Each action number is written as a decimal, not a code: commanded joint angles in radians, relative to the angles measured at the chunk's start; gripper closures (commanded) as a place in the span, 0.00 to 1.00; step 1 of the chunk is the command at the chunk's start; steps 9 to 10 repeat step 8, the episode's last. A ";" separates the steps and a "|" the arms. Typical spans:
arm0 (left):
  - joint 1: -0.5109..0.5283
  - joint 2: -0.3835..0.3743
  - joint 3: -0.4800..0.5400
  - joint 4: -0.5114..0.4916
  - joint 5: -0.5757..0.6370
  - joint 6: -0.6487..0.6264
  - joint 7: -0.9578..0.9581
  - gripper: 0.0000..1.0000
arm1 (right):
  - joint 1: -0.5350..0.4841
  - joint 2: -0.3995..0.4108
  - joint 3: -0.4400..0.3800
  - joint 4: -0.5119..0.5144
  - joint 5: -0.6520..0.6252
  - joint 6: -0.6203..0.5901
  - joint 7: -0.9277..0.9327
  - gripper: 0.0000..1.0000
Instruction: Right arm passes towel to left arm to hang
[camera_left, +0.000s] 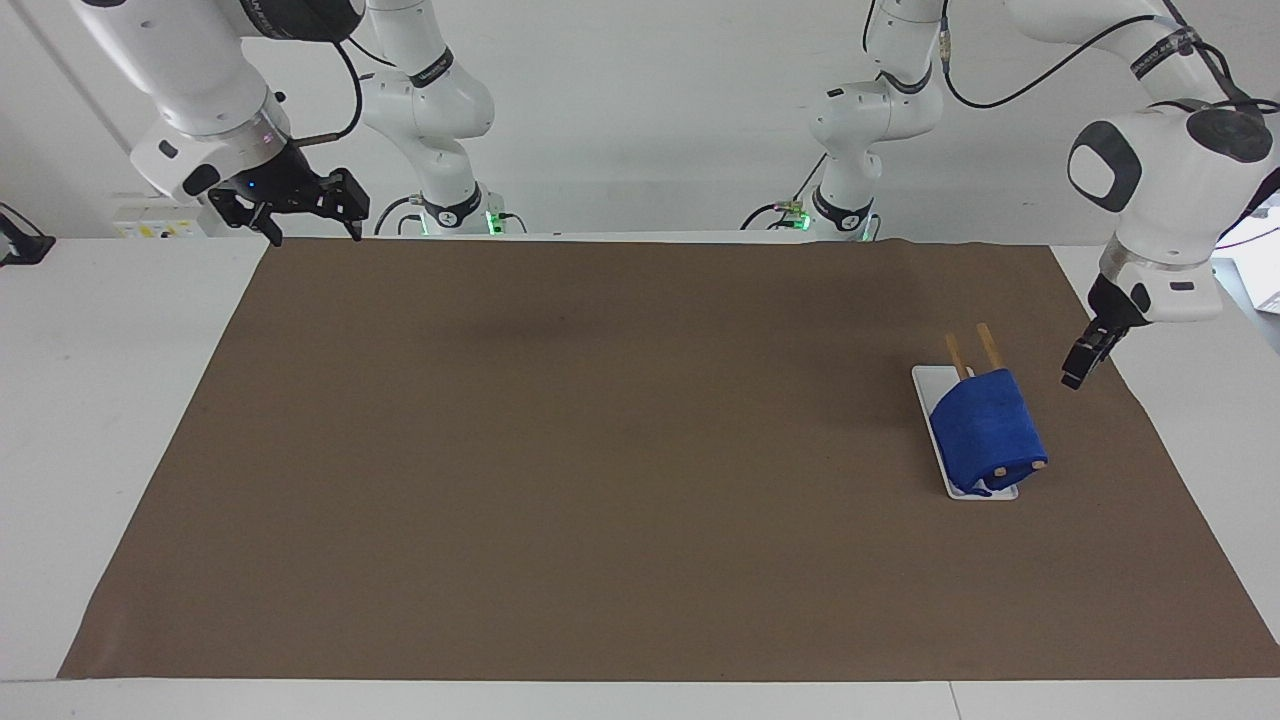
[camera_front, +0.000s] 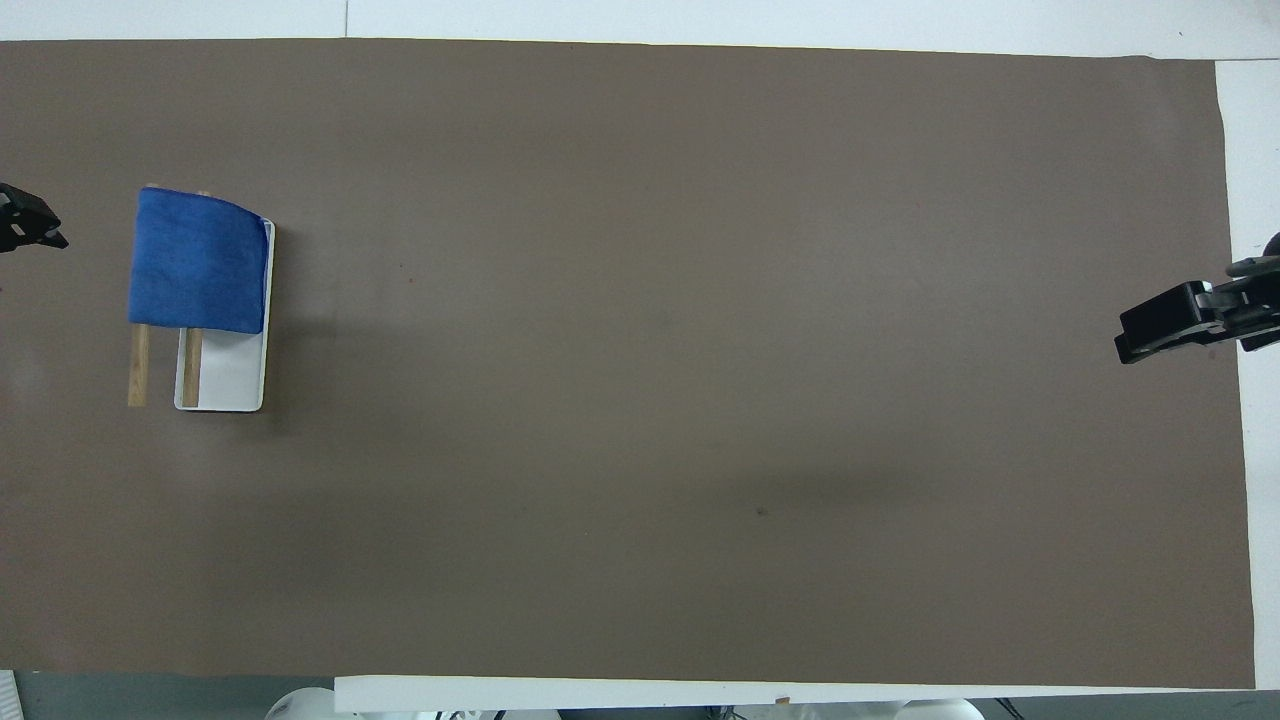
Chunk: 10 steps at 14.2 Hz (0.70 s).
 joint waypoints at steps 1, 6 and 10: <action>-0.041 0.058 0.002 0.244 -0.029 -0.305 0.160 0.00 | -0.007 -0.027 0.003 -0.036 0.010 0.025 -0.011 0.00; -0.113 0.122 -0.006 0.427 -0.033 -0.563 0.471 0.00 | -0.018 -0.040 0.003 -0.068 0.006 0.038 -0.011 0.00; -0.115 0.121 -0.006 0.427 -0.073 -0.564 0.495 0.00 | -0.021 -0.055 0.003 -0.101 0.006 0.060 -0.013 0.00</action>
